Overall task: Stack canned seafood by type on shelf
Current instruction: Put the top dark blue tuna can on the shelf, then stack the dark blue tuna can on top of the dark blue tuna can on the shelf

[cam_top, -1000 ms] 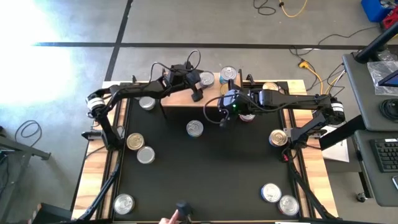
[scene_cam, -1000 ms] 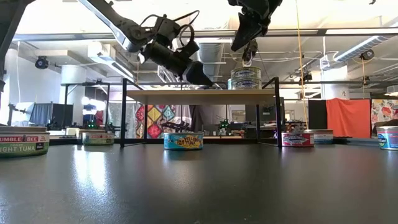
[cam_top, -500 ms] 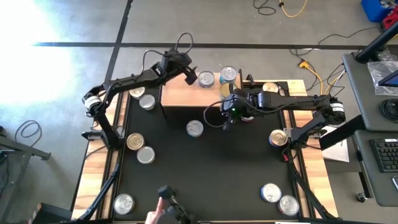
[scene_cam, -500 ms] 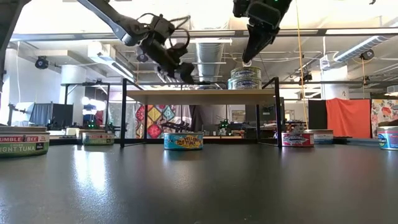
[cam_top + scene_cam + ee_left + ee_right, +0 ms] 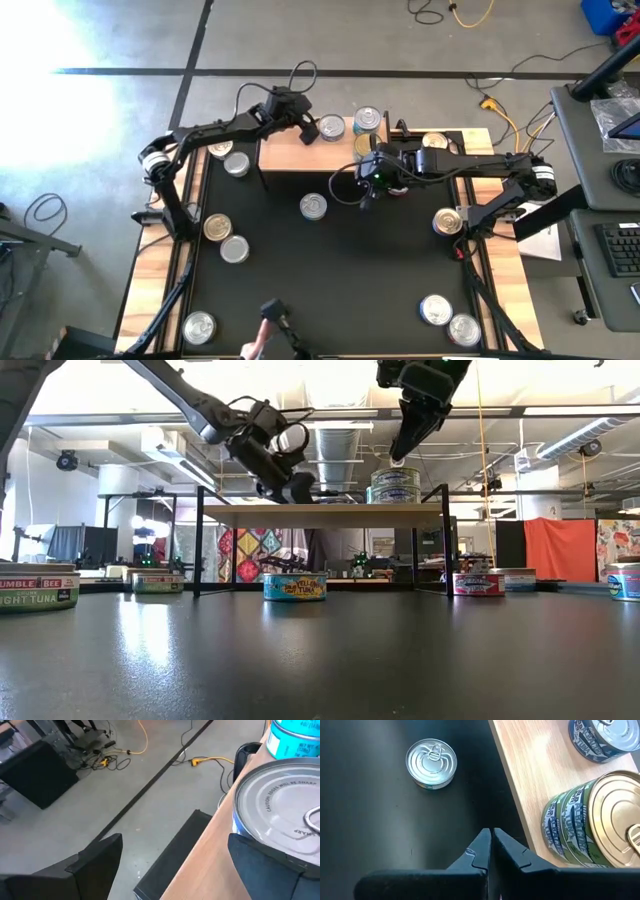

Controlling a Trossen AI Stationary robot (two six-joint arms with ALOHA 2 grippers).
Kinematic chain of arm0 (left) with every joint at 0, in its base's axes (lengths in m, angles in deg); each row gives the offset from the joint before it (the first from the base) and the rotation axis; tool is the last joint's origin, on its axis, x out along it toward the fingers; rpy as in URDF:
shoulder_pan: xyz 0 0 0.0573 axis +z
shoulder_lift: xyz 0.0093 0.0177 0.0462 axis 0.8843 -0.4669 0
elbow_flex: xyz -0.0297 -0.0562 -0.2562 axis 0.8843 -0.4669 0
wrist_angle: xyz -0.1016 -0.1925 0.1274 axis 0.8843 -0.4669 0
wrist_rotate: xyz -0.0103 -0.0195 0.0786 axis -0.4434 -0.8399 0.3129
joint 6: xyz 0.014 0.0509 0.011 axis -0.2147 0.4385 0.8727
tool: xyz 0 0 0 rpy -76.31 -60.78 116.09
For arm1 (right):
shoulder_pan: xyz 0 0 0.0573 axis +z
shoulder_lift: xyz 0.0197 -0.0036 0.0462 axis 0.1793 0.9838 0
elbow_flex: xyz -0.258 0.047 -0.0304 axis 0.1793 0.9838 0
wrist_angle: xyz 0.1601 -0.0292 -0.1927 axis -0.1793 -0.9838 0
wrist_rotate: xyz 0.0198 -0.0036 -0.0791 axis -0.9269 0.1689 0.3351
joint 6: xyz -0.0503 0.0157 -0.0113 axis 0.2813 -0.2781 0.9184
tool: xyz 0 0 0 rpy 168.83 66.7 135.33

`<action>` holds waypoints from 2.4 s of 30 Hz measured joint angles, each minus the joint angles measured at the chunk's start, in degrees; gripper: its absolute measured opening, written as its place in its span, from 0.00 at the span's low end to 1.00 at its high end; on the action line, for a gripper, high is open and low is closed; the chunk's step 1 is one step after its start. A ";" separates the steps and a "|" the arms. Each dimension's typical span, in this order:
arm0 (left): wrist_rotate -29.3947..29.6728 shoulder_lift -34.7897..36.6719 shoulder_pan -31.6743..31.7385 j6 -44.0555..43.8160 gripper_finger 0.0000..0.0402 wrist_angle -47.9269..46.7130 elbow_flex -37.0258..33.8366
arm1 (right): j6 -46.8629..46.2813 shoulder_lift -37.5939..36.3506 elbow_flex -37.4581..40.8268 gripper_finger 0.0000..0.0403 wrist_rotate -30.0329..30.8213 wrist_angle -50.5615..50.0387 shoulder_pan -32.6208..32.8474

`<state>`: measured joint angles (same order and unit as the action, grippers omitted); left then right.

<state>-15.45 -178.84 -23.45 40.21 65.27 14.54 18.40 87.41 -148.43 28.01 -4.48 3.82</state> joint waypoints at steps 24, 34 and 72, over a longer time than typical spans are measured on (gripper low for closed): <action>-9.52 6.14 -3.31 0.52 0.86 -7.87 -0.94 | -0.02 -0.02 0.04 0.03 0.00 1.01 0.53; 3.76 5.21 -12.45 2.47 0.79 8.76 -8.60 | -0.30 -0.02 0.92 0.03 0.01 1.49 1.23; 11.13 24.99 -34.32 6.50 0.77 21.46 -33.75 | -11.53 -0.11 3.52 0.03 3.39 -13.40 16.74</action>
<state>-4.32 -153.85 -57.77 46.70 86.74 -19.21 6.87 87.30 -144.91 31.40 -17.88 20.57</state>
